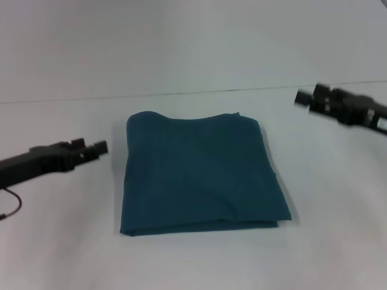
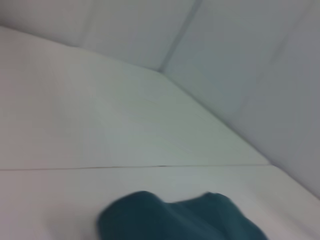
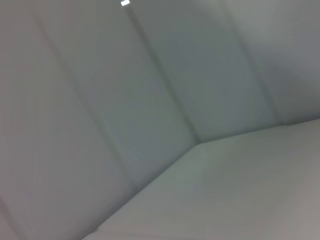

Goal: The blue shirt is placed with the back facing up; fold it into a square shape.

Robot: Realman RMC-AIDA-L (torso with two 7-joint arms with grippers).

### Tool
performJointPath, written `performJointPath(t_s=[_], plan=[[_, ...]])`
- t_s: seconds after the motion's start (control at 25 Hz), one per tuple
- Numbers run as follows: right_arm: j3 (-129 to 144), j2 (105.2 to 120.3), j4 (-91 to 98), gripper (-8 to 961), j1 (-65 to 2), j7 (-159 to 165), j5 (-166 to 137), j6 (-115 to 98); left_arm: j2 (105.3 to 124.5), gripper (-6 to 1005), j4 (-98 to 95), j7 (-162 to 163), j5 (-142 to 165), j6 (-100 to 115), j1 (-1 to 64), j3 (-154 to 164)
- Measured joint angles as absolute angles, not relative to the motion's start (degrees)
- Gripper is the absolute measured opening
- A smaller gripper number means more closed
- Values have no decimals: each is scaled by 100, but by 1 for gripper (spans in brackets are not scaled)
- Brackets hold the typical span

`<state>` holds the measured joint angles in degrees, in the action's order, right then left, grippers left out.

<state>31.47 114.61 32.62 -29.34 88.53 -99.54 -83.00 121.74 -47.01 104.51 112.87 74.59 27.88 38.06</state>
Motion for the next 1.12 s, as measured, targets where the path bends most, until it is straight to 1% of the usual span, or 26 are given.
performJointPath(t_s=[0.12, 0.2, 0.4, 0.52, 0.76, 1.12], plan=[[3195, 11458, 3261, 888, -2789, 8322, -10219, -8918, 12206, 686, -4710, 9991, 11216, 7939, 2686, 3789], [3198, 11493, 3260, 902, -2710, 8035, -10418, -9213, 12235, 755, -4669, 9542, 11145, 8363, 2616, 3787], [3260, 11571, 3260, 938, -2604, 7814, -10718, -9415, 12290, 844, -4542, 9094, 11081, 8789, 2556, 3796], [3373, 11550, 3260, 933, -2616, 7843, -10900, -9562, 12306, 897, -4479, 9027, 11090, 9008, 2549, 3833], [3410, 11470, 3296, 928, -2779, 8136, -11478, -9696, 12264, 891, -4430, 9004, 11181, 9289, 2596, 3907], [3381, 11451, 3330, 929, -2994, 8434, -11877, -9644, 12286, 890, -4452, 9004, 11495, 9339, 2631, 4148]])
